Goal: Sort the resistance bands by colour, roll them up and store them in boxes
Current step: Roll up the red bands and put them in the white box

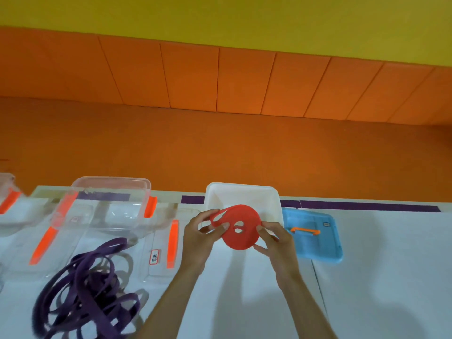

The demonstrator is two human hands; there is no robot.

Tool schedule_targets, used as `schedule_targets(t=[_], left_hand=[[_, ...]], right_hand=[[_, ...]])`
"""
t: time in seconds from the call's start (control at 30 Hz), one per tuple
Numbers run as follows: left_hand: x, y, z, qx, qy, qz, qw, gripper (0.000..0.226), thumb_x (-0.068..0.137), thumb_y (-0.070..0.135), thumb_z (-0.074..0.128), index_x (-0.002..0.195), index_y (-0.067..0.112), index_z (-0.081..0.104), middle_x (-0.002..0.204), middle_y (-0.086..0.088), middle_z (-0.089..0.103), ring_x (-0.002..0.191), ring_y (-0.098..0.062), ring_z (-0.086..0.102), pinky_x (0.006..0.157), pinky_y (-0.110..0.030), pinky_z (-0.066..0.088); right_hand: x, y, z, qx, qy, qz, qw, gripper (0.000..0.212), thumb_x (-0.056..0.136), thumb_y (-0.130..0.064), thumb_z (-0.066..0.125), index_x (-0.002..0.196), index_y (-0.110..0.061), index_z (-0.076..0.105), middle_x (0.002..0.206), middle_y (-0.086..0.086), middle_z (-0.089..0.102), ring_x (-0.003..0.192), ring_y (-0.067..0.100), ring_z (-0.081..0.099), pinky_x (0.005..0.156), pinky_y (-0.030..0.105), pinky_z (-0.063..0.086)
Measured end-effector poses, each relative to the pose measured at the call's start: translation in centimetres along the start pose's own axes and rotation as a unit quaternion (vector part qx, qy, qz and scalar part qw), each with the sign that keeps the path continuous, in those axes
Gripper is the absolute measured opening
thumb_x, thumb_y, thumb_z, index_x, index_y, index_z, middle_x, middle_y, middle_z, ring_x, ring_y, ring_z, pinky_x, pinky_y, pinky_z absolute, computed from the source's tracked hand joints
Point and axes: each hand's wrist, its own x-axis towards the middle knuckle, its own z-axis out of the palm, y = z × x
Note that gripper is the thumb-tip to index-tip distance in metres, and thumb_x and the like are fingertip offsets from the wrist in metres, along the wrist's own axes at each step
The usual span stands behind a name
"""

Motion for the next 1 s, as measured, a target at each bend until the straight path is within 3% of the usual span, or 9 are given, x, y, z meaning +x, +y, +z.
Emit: schedule_targets(t=[0.13,0.23,0.37,0.53,0.7,0.77,0.83,0.9,1.0], left_hand=[[4.2,0.0,1.9,-0.008,0.002,-0.05,0.999,0.054,0.066,0.032,0.096,0.117,0.025,0.079,0.115,-0.005,0.074,0.105,-0.033,0.075,0.085,-0.051,0.066],[7.5,-1.6,3.7,-0.004,0.02,-0.085,0.996,0.045,0.074,0.014,0.097,0.115,0.018,0.08,0.111,-0.007,0.072,0.104,-0.035,0.074,0.082,-0.053,0.066],[11.6,-4.2,6.4,-0.027,0.056,-0.177,0.982,0.047,0.075,0.003,0.093,0.118,0.009,0.075,0.11,-0.017,0.072,0.103,-0.037,0.074,0.076,-0.044,0.066],[15.8,-7.5,8.4,0.029,0.057,-0.233,0.97,0.034,0.08,0.005,0.091,0.107,0.015,0.074,0.102,-0.01,0.075,0.091,-0.026,0.073,0.06,-0.031,0.063],[18.5,-10.4,9.8,0.07,0.088,-0.262,0.958,0.033,0.08,0.003,0.089,0.106,0.016,0.072,0.109,-0.013,0.076,0.104,-0.036,0.073,0.091,-0.054,0.063],[19.1,-11.4,10.1,0.062,0.109,-0.279,0.952,0.034,0.08,-0.004,0.087,0.1,0.018,0.071,0.109,-0.014,0.075,0.106,-0.037,0.072,0.098,-0.056,0.059],[19.6,-12.4,10.2,0.057,0.12,-0.285,0.949,0.038,0.078,-0.007,0.086,0.105,0.016,0.073,0.113,-0.017,0.076,0.109,-0.04,0.071,0.1,-0.056,0.058],[19.9,-13.3,10.3,0.067,0.128,-0.289,0.946,0.041,0.077,-0.005,0.088,0.109,0.017,0.074,0.115,-0.018,0.076,0.11,-0.04,0.071,0.099,-0.056,0.059],[20.1,-14.2,10.2,0.074,0.134,-0.281,0.948,0.038,0.079,-0.004,0.087,0.109,0.015,0.075,0.115,-0.019,0.076,0.112,-0.041,0.07,0.104,-0.054,0.055]], right_hand=[[4.2,0.3,0.4,0.001,0.003,0.018,1.0,0.01,0.097,-0.013,0.074,0.103,-0.02,0.077,0.102,-0.007,0.077,0.105,0.02,0.074,0.071,0.04,0.066],[8.0,1.1,0.5,-0.019,0.005,0.028,0.999,0.019,0.099,-0.01,0.07,0.114,-0.021,0.075,0.113,0.004,0.075,0.106,0.022,0.074,0.07,0.039,0.066],[13.4,2.5,0.4,-0.078,0.01,0.066,0.995,0.017,0.098,0.0,0.065,0.112,-0.008,0.072,0.116,0.017,0.071,0.11,0.034,0.07,0.084,0.057,0.063],[18.8,4.5,0.7,-0.162,-0.022,0.163,0.973,0.025,0.096,-0.002,0.063,0.121,-0.007,0.065,0.116,0.016,0.069,0.108,0.033,0.069,0.089,0.056,0.062],[22.0,6.4,1.1,-0.242,-0.042,0.178,0.953,0.025,0.093,-0.009,0.063,0.118,-0.007,0.069,0.11,0.016,0.073,0.102,0.033,0.071,0.093,0.054,0.059],[22.6,6.9,1.4,-0.26,-0.06,0.208,0.941,0.021,0.094,-0.017,0.066,0.112,-0.008,0.066,0.107,0.014,0.072,0.094,0.027,0.071,0.077,0.049,0.064],[23.1,7.0,1.8,-0.244,-0.074,0.266,0.93,0.038,0.096,-0.022,0.068,0.128,-0.008,0.055,0.121,0.015,0.063,0.105,0.031,0.066,0.061,0.042,0.064],[23.4,7.5,2.1,-0.262,-0.083,0.285,0.918,0.047,0.098,-0.024,0.067,0.138,-0.009,0.047,0.126,0.014,0.057,0.111,0.033,0.062,0.067,0.042,0.065],[23.5,8.7,2.4,-0.297,-0.096,0.255,0.915,0.046,0.1,-0.028,0.066,0.138,-0.011,0.047,0.117,0.009,0.057,0.103,0.027,0.062,0.081,0.047,0.065]])
